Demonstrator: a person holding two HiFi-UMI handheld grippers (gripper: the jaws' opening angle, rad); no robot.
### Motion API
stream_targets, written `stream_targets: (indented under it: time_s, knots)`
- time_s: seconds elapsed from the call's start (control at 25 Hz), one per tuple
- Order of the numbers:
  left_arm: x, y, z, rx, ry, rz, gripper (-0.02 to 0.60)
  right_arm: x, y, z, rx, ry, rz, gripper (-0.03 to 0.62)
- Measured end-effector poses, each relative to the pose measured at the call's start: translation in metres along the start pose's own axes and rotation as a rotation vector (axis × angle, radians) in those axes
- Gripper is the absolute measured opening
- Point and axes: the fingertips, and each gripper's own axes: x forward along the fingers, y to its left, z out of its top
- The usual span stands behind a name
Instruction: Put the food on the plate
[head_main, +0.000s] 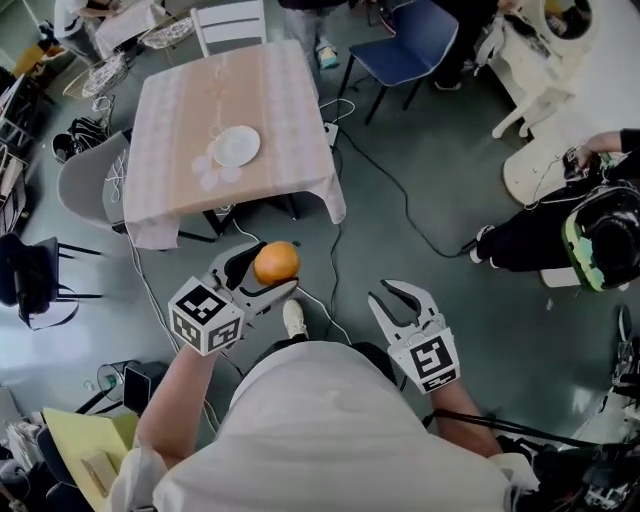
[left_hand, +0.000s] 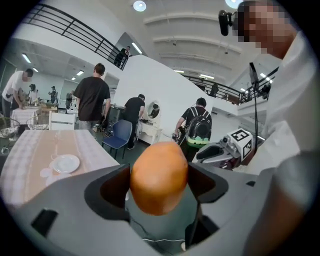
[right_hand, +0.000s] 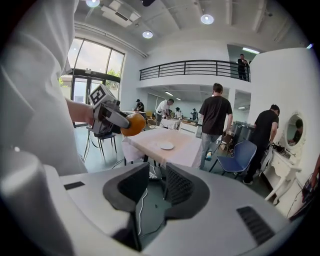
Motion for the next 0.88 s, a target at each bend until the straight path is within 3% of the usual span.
stream_targets:
  time_s: [0.2, 0.52, 0.72, 0.88]
  knots:
    - [0.009, 0.101, 0.011, 0.010, 0.049, 0.095, 0.370, 0.056, -0.008, 0.038, -0.023, 0.000, 0.025, 0.114]
    - [0.036, 0.216, 0.022, 0.011, 0.131, 0.245, 0.370, 0.124, -0.050, 0.056, -0.040, 0.019, 0.114, 0.114]
    - [0.069, 0.291, 0.025, 0.010, 0.222, 0.353, 0.370, 0.176, -0.105, 0.077, -0.079, -0.003, 0.189, 0.114]
    - [0.090, 0.345, -0.003, -0.020, 0.333, 0.431, 0.370, 0.210, -0.148, 0.084, -0.094, -0.028, 0.224, 0.114]
